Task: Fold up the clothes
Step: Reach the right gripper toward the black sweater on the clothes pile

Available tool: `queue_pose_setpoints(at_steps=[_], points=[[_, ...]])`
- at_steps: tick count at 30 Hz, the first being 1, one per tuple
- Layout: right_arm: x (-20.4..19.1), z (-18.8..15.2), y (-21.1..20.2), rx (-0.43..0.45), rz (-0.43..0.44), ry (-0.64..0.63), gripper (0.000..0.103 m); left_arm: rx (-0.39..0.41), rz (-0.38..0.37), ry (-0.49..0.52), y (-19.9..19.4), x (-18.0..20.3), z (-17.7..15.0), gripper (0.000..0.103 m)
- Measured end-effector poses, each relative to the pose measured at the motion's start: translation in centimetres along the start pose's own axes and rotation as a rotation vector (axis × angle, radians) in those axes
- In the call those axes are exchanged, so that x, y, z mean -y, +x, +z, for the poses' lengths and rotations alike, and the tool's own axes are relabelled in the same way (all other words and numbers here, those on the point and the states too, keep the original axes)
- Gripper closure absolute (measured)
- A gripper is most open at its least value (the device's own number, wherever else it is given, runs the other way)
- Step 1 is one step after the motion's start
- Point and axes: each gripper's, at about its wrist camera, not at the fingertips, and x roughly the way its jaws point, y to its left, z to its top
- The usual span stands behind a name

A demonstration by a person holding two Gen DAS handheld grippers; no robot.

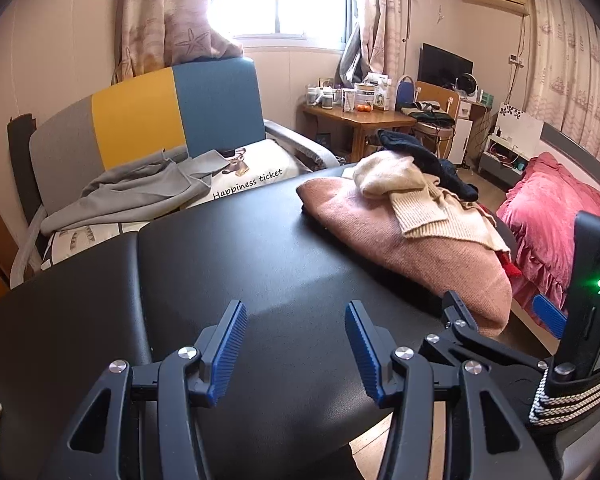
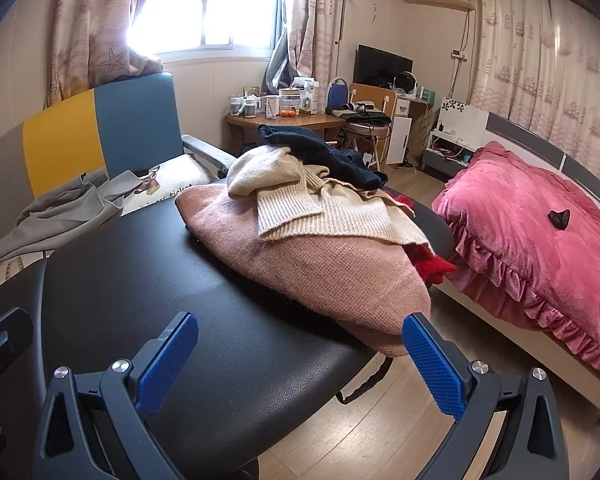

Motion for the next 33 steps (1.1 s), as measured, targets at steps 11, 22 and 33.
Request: queue_pose_setpoints(at_steps=[11,22,33], points=[[-0.5,-0.3,0.2,-0.007,-0.011,-0.027,0.0,-0.05,-0.057,-0.004,1.9,-1.0,-1.7,0.05],[-0.8,-1.5,2.1,-0.066,0.076,-0.036,0.0,-0.194,-0.216,-0.16,5.2,-5.8,-5.7,0.05],[3.5,1.2,8.9,-0.197,0.55,0.21,0.037,-0.324,-0.254,-0.259,9.2,-14.7,-11.0,0.05]])
